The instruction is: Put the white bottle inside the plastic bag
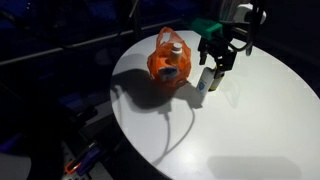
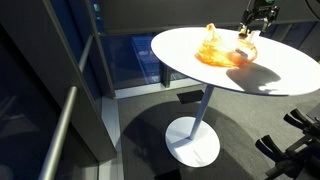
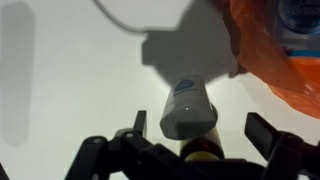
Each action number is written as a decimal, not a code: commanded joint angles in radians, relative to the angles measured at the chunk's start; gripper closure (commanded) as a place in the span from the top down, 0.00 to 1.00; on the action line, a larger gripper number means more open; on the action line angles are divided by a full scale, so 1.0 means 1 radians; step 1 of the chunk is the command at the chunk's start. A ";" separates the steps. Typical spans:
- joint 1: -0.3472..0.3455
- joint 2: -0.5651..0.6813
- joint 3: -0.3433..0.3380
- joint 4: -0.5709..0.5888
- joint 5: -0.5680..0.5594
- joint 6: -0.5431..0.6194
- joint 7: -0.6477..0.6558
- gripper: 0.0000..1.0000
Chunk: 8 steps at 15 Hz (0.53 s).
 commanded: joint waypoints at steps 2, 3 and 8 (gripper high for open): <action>-0.019 0.041 -0.001 0.057 0.028 -0.032 -0.035 0.92; -0.020 0.044 -0.001 0.059 0.029 -0.032 -0.037 0.73; -0.024 0.042 0.003 0.054 0.045 -0.039 -0.053 0.51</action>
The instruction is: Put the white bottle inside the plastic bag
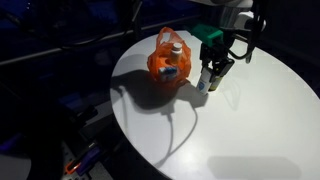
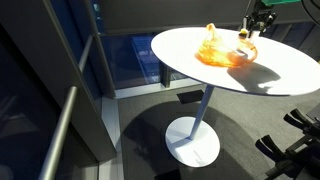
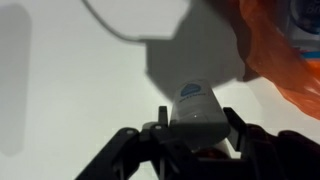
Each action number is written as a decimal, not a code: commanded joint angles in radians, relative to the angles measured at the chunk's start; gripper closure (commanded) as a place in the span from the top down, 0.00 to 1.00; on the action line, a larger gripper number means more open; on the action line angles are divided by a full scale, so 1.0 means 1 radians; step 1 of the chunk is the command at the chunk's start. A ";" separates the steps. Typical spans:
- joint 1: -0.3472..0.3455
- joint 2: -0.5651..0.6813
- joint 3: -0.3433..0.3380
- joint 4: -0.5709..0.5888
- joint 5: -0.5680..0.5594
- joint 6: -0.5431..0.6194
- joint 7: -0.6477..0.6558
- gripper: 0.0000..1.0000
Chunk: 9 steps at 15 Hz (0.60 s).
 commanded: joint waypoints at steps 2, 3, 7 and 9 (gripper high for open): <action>-0.010 0.005 0.003 0.035 0.028 -0.036 -0.042 0.38; -0.008 -0.003 0.002 0.030 0.027 -0.036 -0.040 0.30; 0.010 -0.051 0.005 -0.001 0.019 -0.032 -0.032 0.27; 0.023 -0.081 0.010 -0.011 0.017 -0.036 -0.027 0.27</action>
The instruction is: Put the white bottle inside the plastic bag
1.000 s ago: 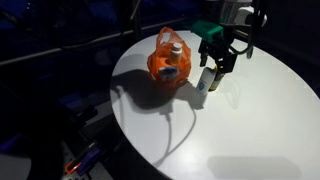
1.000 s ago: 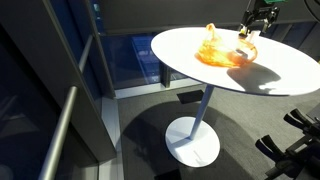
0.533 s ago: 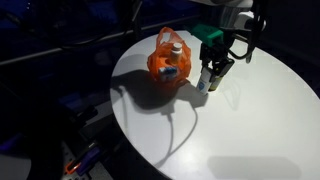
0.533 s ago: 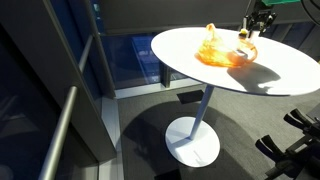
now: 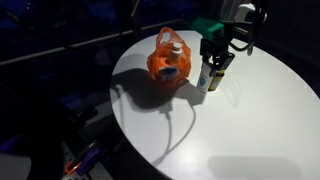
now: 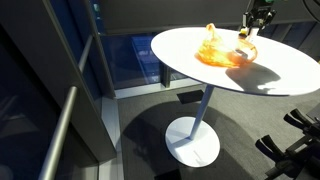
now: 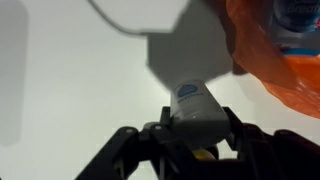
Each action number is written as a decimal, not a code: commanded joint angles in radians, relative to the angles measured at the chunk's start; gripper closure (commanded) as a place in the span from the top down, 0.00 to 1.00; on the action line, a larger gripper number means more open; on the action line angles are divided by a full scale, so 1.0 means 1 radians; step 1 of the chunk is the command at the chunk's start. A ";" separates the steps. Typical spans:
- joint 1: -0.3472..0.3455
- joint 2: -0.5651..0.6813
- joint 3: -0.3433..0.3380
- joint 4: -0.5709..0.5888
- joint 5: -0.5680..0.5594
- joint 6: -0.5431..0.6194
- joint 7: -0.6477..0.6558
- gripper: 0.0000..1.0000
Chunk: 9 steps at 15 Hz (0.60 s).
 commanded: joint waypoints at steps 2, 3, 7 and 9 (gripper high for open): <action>0.030 -0.093 0.009 -0.024 0.009 -0.041 -0.008 0.27; 0.039 -0.110 0.012 -0.028 0.009 -0.052 -0.005 0.27; 0.080 -0.180 0.025 -0.061 0.000 -0.087 0.006 0.27; 0.100 -0.213 0.032 -0.083 -0.005 -0.093 0.009 0.27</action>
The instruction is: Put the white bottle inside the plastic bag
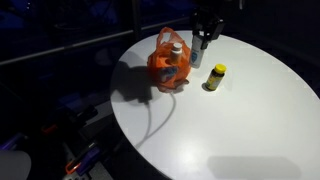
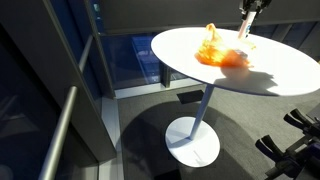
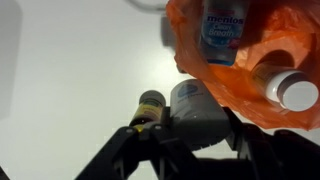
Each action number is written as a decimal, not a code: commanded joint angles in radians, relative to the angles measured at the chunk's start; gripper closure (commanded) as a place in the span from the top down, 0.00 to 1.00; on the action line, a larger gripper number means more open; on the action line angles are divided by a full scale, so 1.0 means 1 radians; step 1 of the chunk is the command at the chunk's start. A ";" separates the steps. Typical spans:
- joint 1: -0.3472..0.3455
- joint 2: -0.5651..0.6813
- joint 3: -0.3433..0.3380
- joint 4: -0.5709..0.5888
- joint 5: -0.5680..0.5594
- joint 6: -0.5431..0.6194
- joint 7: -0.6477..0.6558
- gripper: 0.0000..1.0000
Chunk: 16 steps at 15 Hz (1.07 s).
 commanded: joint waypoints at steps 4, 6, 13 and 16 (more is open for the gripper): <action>0.053 -0.143 0.030 -0.129 -0.011 -0.008 0.005 0.27; 0.063 -0.159 0.038 -0.149 -0.014 -0.001 0.008 0.27; 0.066 -0.102 0.049 -0.132 -0.012 0.024 0.012 0.27; 0.068 -0.061 0.045 -0.112 -0.014 0.043 0.026 0.27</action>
